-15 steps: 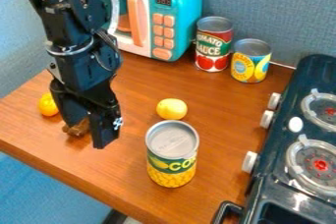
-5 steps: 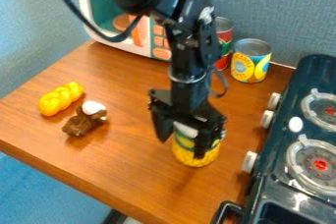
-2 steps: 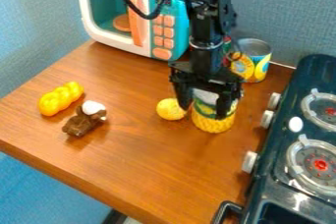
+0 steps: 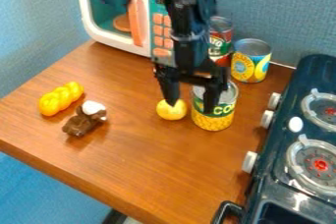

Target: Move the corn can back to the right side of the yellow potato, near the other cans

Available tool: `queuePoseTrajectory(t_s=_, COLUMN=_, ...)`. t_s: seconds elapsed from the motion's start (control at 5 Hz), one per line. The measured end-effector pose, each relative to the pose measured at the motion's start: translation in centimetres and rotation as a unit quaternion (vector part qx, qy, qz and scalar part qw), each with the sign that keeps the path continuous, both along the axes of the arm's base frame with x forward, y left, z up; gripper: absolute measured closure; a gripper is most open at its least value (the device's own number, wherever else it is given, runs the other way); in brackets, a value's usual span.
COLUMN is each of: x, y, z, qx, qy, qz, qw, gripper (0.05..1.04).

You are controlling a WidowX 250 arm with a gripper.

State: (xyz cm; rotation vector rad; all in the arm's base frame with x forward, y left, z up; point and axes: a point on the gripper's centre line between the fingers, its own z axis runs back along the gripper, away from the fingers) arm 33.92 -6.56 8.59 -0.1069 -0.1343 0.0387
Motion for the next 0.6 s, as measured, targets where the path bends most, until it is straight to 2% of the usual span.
queuePoseTrajectory(t_s=0.2, x=-1.7, y=0.2, z=1.5, qx=-0.007, qy=-0.008, qz=-0.011, qw=0.9999, gripper=0.083)
queuePoseTrajectory(t_s=0.4, x=-3.8, y=1.4, z=2.8, qx=-0.002, qy=0.000, qz=-0.033, qw=0.9994, gripper=0.083)
queuePoseTrajectory(t_s=0.6, x=-5.3, y=3.5, z=2.9, qx=0.022, qy=0.039, qz=-0.059, qw=0.9973, gripper=0.083)
